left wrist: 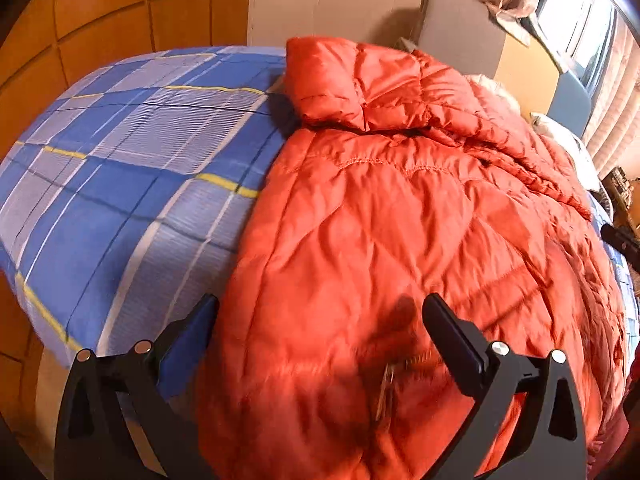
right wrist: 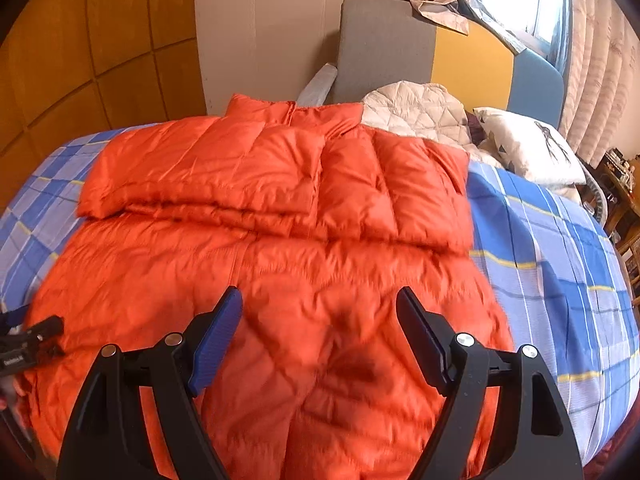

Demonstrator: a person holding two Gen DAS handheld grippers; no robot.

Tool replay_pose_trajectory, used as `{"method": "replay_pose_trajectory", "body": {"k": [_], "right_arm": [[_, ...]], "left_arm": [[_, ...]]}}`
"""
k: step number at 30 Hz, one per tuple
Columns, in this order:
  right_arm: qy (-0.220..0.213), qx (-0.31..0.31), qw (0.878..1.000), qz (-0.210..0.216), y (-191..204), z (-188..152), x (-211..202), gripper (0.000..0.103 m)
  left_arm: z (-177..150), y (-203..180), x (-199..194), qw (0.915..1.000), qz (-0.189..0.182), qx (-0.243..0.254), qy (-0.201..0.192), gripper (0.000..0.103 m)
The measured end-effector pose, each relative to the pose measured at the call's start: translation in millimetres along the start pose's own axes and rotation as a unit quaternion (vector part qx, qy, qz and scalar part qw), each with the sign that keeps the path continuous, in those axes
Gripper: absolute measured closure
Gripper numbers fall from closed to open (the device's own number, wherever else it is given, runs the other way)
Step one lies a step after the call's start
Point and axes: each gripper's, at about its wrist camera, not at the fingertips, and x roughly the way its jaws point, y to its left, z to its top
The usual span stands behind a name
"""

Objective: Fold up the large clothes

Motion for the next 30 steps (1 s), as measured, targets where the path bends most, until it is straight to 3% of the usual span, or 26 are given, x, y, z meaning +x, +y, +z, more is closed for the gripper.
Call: {"method": "replay_pose_trajectory", "body": {"k": [4, 10, 15, 21, 30], "right_arm": [[0.004, 0.008, 1.0, -0.002, -8.4, -17.9, -11.6, 0.025], [0.004, 0.017, 1.0, -0.017, -29.5, -40.2, -31.6, 0.025], [0.007, 0.027, 0.999, -0.04, -54.7, -59.0, -43.7, 0.025], [0.012, 0.065, 0.997, -0.043, -91.4, -79.3, -57.1, 0.025], [0.023, 0.102, 0.994, -0.044, -136.4, -110.8, -69.3, 0.024]], "left_arm": [[-13.1, 7.2, -19.3, 0.9997, 0.004, 0.008, -0.023, 0.009], [-19.6, 15.3, -39.1, 0.9992, -0.004, 0.001, -0.041, 0.008], [-32.1, 21.3, -46.9, 0.9994, -0.006, 0.0, -0.033, 0.004], [-41.7, 38.9, -47.9, 0.9977, -0.058, -0.035, -0.007, 0.002], [-49.8, 64.6, -58.5, 0.9964, -0.06, -0.059, -0.01, 0.002]]}}
